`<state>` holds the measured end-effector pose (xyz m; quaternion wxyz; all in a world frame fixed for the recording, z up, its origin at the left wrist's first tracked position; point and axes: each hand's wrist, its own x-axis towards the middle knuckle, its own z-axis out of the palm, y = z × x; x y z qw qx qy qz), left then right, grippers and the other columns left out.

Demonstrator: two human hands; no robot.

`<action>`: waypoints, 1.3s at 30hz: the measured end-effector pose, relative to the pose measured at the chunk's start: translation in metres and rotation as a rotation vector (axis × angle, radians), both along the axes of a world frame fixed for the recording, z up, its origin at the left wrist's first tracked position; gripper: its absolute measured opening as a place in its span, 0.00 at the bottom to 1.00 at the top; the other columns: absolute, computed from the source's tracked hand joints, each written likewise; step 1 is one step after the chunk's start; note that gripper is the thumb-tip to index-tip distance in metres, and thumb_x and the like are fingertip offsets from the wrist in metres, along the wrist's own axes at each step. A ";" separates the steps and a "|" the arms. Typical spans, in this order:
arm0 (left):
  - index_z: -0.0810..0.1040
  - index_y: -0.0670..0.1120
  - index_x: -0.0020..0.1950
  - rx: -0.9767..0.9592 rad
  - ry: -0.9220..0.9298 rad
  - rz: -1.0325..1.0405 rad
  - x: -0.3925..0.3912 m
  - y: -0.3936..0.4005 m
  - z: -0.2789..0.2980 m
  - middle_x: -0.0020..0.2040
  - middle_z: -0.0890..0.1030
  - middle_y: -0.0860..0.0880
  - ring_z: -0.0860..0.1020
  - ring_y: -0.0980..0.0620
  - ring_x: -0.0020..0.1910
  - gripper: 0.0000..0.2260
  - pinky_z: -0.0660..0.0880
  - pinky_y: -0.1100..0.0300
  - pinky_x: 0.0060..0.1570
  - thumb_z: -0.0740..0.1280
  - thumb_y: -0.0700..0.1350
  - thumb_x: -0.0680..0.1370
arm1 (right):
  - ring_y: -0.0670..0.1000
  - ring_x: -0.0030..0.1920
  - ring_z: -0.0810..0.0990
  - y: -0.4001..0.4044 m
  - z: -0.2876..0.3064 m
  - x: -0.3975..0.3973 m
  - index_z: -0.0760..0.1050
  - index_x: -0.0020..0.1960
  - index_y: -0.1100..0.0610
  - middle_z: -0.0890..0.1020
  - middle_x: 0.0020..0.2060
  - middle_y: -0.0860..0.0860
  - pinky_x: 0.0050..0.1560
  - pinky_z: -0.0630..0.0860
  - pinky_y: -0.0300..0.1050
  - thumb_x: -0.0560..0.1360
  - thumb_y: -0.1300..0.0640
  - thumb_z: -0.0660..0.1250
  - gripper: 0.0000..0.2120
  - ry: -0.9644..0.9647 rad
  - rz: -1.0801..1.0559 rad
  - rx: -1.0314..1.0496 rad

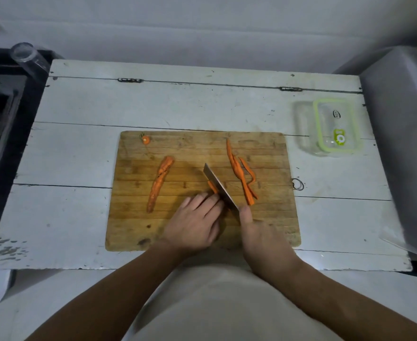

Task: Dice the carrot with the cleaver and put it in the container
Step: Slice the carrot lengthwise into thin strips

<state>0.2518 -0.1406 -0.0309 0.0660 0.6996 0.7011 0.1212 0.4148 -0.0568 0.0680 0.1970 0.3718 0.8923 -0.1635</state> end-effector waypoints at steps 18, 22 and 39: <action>0.78 0.45 0.69 -0.026 -0.009 0.047 0.005 0.000 0.000 0.68 0.78 0.46 0.74 0.44 0.65 0.20 0.71 0.47 0.58 0.62 0.51 0.79 | 0.63 0.41 0.78 0.021 -0.002 0.002 0.55 0.69 0.52 0.78 0.40 0.57 0.39 0.73 0.53 0.80 0.62 0.56 0.21 0.049 -0.134 -0.139; 0.77 0.45 0.69 -0.041 -0.024 0.052 0.004 0.001 0.002 0.69 0.78 0.46 0.73 0.45 0.66 0.20 0.72 0.46 0.60 0.61 0.50 0.80 | 0.63 0.42 0.80 0.014 0.002 0.008 0.52 0.68 0.50 0.80 0.43 0.58 0.41 0.77 0.56 0.79 0.63 0.55 0.22 0.090 -0.132 -0.149; 0.76 0.47 0.69 -0.081 0.011 0.054 0.004 0.004 0.007 0.69 0.77 0.47 0.73 0.45 0.64 0.23 0.70 0.47 0.56 0.62 0.54 0.76 | 0.63 0.49 0.82 0.008 -0.006 -0.021 0.56 0.71 0.56 0.81 0.48 0.58 0.40 0.71 0.52 0.79 0.66 0.56 0.23 0.086 -0.008 -0.027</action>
